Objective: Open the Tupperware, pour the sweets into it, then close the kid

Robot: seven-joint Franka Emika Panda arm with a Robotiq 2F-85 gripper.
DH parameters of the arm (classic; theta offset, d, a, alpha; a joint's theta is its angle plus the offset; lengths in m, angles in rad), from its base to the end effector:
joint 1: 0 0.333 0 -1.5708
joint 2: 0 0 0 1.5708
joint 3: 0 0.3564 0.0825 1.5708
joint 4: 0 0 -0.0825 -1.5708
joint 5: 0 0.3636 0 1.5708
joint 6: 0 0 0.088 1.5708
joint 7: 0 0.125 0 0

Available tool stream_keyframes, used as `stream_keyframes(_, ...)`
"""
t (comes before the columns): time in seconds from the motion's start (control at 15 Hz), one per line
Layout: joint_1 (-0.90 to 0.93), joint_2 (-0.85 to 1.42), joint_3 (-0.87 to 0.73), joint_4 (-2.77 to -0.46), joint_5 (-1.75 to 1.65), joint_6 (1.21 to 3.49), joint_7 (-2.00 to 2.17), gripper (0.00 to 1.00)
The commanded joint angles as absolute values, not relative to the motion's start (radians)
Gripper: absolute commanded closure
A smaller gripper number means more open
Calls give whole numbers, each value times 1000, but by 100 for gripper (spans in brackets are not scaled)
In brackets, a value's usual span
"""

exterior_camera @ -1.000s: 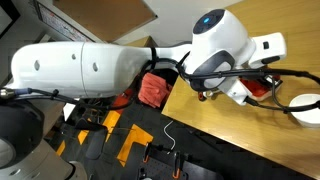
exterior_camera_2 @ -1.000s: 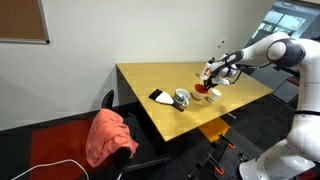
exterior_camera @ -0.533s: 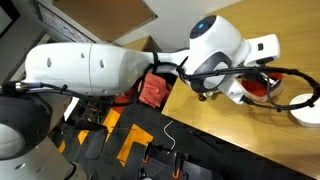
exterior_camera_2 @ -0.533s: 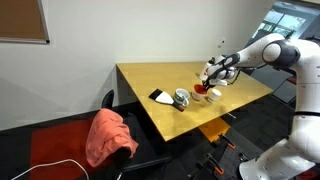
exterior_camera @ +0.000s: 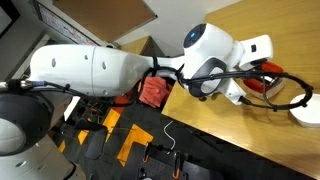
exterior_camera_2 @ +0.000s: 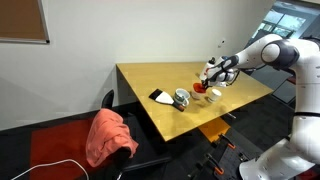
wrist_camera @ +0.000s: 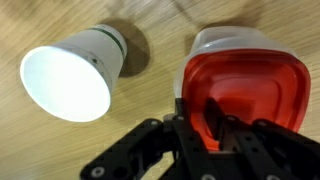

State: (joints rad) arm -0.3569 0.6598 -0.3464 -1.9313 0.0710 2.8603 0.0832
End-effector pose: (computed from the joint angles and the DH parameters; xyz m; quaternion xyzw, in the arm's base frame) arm 0.5200 -0.4165 0.2229 0.9158 -0.3613 0.1214 0.1265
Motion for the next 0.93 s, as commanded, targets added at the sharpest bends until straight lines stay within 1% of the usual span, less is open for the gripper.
stream_keyframes(0.0,-381,617,-312,-1970,87,2848,74,94)
stream_keyframes(0.53,-520,517,-158,-2017,238,2807,14,94)
stream_keyframes(0.87,-518,511,-117,-1945,298,2740,16,94)
